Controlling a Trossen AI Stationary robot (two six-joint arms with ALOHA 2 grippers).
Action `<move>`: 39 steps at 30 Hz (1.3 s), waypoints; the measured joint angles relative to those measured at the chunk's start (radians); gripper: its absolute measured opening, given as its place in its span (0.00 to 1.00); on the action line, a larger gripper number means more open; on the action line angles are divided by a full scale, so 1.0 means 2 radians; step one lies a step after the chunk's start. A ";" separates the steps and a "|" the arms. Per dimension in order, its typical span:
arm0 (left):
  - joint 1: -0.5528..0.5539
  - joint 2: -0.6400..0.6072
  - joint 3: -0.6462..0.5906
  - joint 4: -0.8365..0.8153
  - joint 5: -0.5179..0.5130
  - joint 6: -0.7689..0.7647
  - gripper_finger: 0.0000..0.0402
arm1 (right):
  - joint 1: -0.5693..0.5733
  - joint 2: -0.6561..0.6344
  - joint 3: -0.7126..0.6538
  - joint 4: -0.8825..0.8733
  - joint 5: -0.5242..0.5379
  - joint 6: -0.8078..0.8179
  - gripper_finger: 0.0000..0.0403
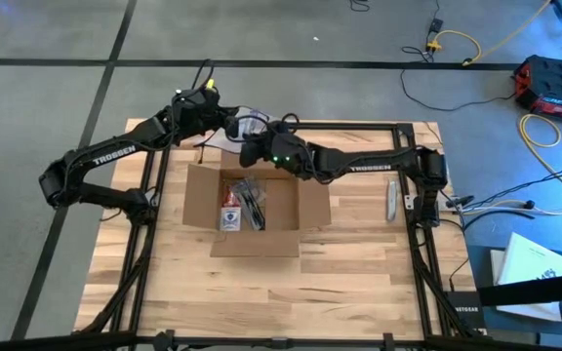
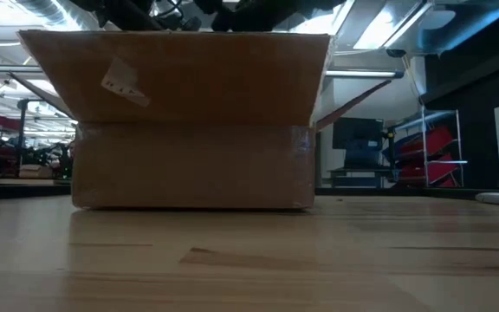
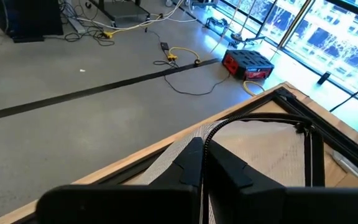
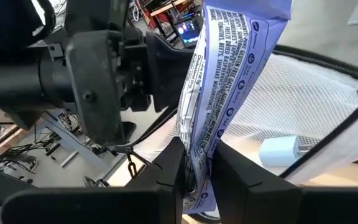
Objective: Unpack boxes
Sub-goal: Put the purple chocolate bar into the transparent zip bag
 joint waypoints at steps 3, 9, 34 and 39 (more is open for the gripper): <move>0.000 0.000 0.000 0.001 0.000 -0.001 0.00 | -0.009 0.000 0.000 -0.010 -0.002 -0.004 0.11; -0.002 0.000 0.000 0.000 0.001 -0.001 0.00 | -0.031 0.006 0.000 -0.010 -0.062 -0.006 0.11; -0.002 0.000 0.000 -0.001 0.006 -0.001 0.00 | -0.054 0.042 0.000 -0.010 -0.112 -0.075 0.13; -0.002 0.000 0.000 0.000 0.006 -0.001 0.00 | -0.054 0.042 0.000 -0.009 -0.113 -0.081 0.21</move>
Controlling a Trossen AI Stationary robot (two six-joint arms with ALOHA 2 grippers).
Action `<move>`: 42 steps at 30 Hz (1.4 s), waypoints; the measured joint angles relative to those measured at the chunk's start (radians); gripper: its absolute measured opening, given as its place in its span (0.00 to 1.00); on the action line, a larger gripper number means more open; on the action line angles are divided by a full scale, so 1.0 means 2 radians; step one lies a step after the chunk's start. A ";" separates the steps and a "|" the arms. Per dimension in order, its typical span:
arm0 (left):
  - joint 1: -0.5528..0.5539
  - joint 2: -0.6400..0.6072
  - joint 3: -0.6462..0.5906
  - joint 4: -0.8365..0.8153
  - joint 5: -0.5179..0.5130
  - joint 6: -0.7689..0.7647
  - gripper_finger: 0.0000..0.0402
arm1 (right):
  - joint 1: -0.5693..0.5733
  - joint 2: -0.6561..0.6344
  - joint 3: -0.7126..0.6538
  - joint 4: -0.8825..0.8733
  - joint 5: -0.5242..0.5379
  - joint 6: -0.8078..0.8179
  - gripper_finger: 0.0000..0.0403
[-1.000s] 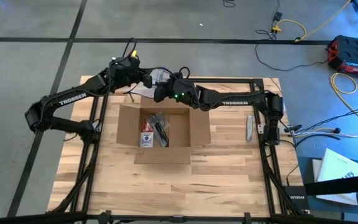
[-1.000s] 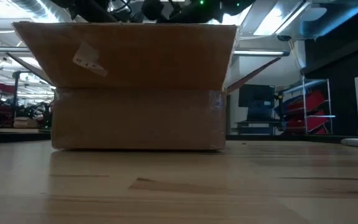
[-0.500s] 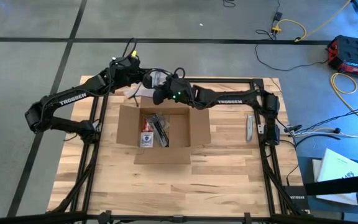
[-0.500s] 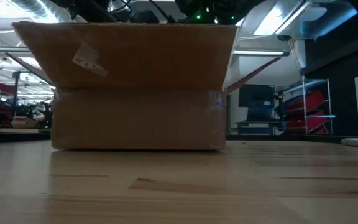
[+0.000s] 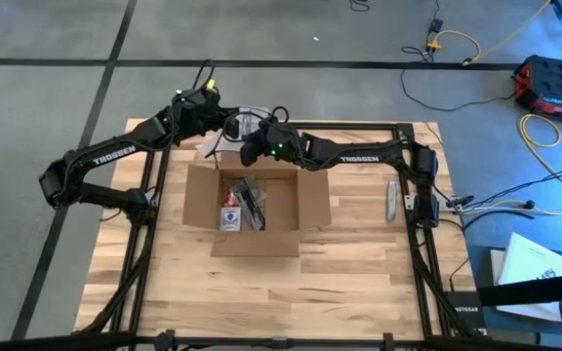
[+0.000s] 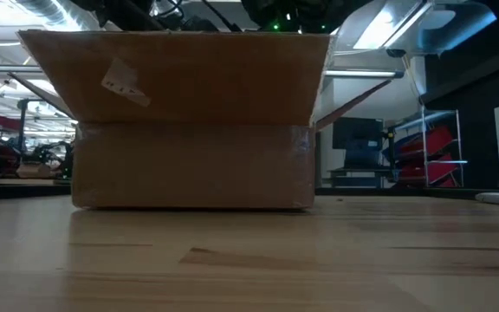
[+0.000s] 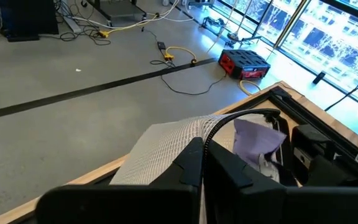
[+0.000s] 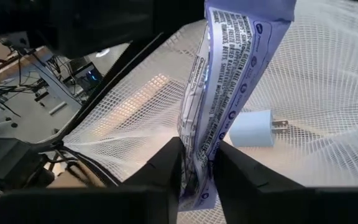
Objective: Unpack boxes
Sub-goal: Put the purple chocolate bar into the transparent zip bag, then put the pack of black pens into the transparent zip bag
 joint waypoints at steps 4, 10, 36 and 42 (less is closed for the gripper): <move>0.000 0.000 0.000 0.000 0.000 0.000 0.00 | 0.000 0.000 0.000 0.000 0.000 -0.003 0.30; 0.000 0.000 0.000 -0.001 0.000 0.000 0.00 | 0.000 0.000 0.000 0.000 0.000 -0.006 0.38; -0.003 -0.002 0.000 -0.026 0.018 -0.020 0.00 | 0.000 -0.008 0.000 0.023 -0.253 -0.139 0.39; -0.003 -0.003 0.000 -0.033 0.020 -0.013 0.00 | 0.000 -0.008 0.000 0.042 -0.248 -0.159 0.39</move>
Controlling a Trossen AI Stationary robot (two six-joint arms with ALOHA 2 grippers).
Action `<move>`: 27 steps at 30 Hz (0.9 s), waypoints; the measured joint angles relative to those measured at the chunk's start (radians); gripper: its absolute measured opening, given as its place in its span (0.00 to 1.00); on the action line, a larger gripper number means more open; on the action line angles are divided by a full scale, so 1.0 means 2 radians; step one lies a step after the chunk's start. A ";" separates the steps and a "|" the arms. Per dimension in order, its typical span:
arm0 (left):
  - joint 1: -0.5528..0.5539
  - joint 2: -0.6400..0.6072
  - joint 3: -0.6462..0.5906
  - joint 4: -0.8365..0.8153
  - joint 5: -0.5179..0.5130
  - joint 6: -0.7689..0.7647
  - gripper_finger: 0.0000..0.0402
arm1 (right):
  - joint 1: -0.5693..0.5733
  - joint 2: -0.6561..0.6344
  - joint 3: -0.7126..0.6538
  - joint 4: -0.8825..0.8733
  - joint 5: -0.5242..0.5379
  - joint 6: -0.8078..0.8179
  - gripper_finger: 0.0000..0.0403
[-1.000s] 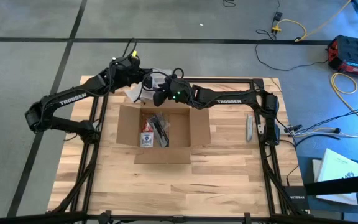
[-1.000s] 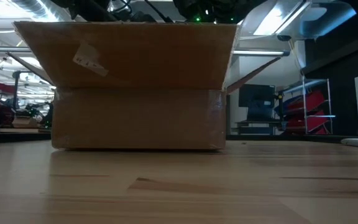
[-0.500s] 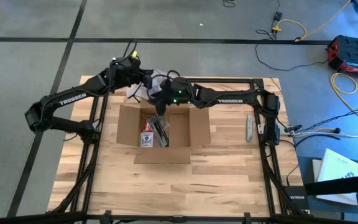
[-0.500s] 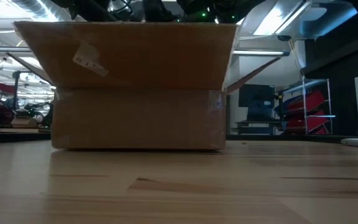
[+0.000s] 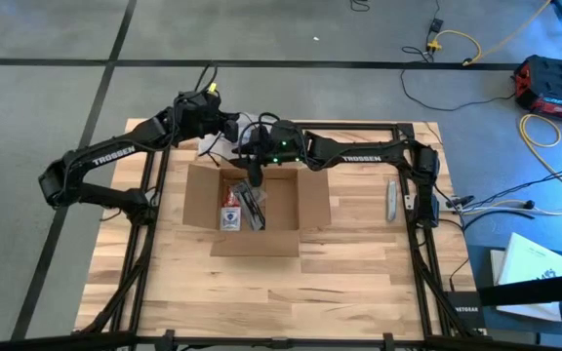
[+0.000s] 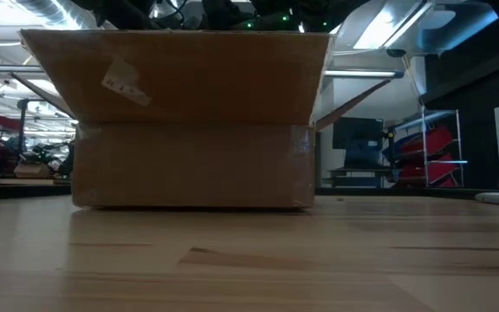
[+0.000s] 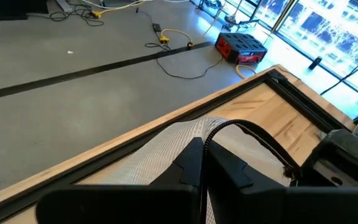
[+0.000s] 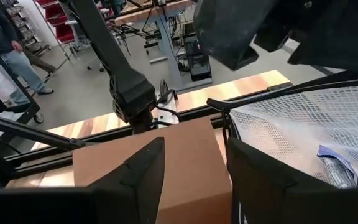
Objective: Unpack boxes
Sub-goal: Put the pack of black pens into the transparent zip bag
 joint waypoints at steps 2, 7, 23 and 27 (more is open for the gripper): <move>0.000 0.000 0.000 0.003 0.000 -0.003 0.00 | 0.000 0.000 0.000 0.000 -0.002 0.000 0.39; 0.000 0.000 0.000 0.004 0.000 -0.007 0.00 | 0.000 0.000 0.000 0.000 -0.005 0.000 0.39; 0.001 0.000 0.000 0.004 0.000 -0.008 0.00 | 0.000 0.000 0.000 0.000 -0.006 -0.016 0.39; 0.001 0.000 0.000 0.005 0.000 -0.008 0.00 | 0.000 0.000 0.000 0.000 -0.006 -0.024 0.39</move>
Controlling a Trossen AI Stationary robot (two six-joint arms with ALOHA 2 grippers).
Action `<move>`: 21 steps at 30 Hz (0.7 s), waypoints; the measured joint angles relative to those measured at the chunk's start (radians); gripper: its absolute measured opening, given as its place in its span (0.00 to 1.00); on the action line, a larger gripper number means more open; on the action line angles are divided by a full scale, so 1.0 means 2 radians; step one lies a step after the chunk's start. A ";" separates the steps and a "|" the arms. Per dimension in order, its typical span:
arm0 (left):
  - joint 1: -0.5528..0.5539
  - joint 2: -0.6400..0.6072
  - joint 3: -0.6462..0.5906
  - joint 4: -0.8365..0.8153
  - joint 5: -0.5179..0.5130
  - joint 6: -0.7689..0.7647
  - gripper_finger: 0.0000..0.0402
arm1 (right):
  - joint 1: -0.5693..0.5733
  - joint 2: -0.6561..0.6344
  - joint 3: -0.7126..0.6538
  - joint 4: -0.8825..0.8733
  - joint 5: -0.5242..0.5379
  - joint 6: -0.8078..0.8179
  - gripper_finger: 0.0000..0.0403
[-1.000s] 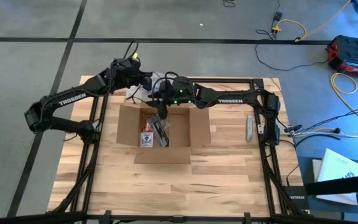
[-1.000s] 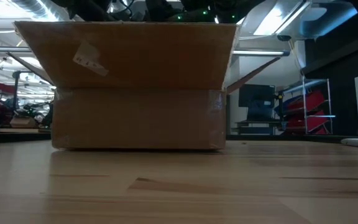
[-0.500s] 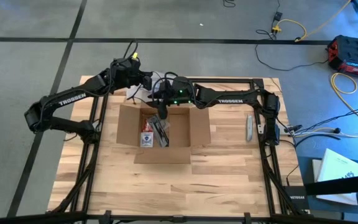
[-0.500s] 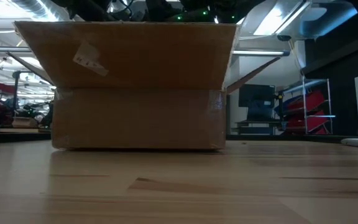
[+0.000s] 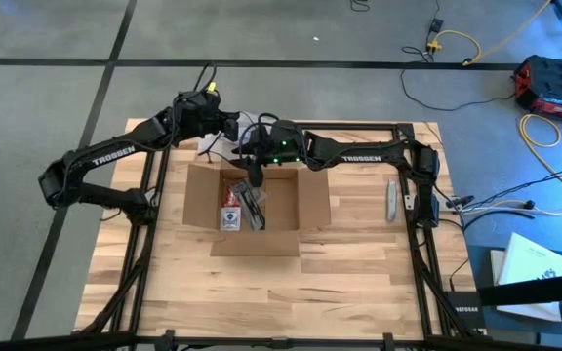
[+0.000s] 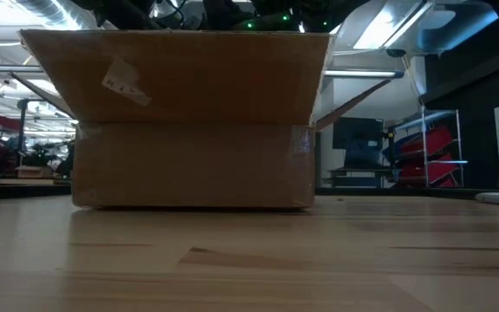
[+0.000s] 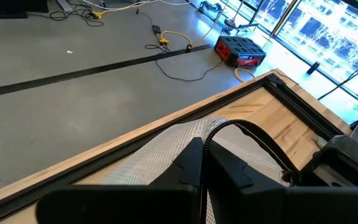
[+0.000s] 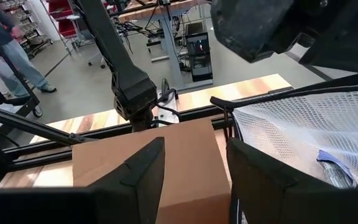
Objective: Unpack boxes
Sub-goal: Put the pack of black pens into the transparent zip bag
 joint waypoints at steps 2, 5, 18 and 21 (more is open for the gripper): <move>0.000 0.000 0.000 0.000 0.000 0.000 0.00 | 0.000 0.000 0.000 0.000 0.000 -0.003 0.39; 0.000 0.000 0.000 0.002 0.000 -0.004 0.00 | 0.000 0.000 0.000 0.000 0.000 -0.004 0.39; 0.000 -0.001 0.000 0.016 0.000 -0.008 0.00 | 0.000 0.000 0.000 0.001 0.000 -0.044 0.39; 0.000 -0.001 0.000 0.016 0.000 -0.009 0.00 | 0.000 0.000 0.000 0.001 0.000 -0.056 0.39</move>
